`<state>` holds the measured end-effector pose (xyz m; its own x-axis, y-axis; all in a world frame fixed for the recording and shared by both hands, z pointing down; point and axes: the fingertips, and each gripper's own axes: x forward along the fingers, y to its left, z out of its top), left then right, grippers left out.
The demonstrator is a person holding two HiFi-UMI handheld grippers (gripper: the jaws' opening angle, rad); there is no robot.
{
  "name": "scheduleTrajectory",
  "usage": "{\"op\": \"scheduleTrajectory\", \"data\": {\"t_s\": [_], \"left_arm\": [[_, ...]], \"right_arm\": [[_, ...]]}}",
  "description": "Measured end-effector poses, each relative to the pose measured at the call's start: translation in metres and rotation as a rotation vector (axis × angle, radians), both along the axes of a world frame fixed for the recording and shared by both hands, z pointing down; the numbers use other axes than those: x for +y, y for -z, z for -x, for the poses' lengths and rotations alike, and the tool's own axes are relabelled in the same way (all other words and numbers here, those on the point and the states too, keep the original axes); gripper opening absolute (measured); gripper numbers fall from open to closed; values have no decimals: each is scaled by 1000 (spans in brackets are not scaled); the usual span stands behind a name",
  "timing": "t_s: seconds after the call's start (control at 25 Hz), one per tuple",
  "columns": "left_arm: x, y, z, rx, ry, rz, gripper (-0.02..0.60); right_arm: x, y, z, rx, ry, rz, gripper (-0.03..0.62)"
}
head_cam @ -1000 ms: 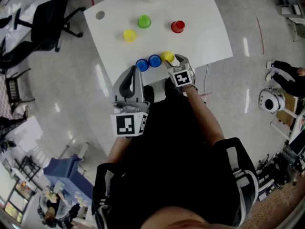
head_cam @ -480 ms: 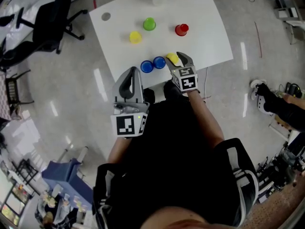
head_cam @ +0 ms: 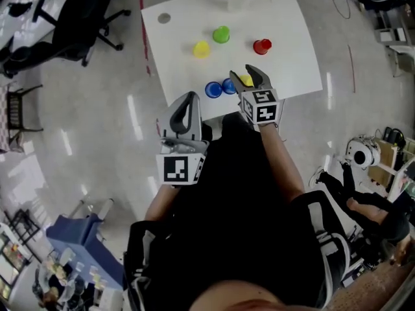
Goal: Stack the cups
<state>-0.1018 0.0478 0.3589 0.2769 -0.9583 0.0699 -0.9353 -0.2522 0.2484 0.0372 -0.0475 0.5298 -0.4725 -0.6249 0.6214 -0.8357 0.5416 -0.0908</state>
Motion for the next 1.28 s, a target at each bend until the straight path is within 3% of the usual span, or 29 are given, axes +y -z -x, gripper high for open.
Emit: {"op": "scheduleTrajectory", "data": {"t_s": [0.24,0.64,1.28], "left_arm": [[6,-3,13,13,33,23,21],[-30,-13,29,-3,137,60,21],[-92,-58,52,18,225,170,21]], "right_arm": [[-6,9,30,0,57,-3,241],[-46,-14,72,15,190,49,239],[-89,-106,102,117,308,214,241]]}}
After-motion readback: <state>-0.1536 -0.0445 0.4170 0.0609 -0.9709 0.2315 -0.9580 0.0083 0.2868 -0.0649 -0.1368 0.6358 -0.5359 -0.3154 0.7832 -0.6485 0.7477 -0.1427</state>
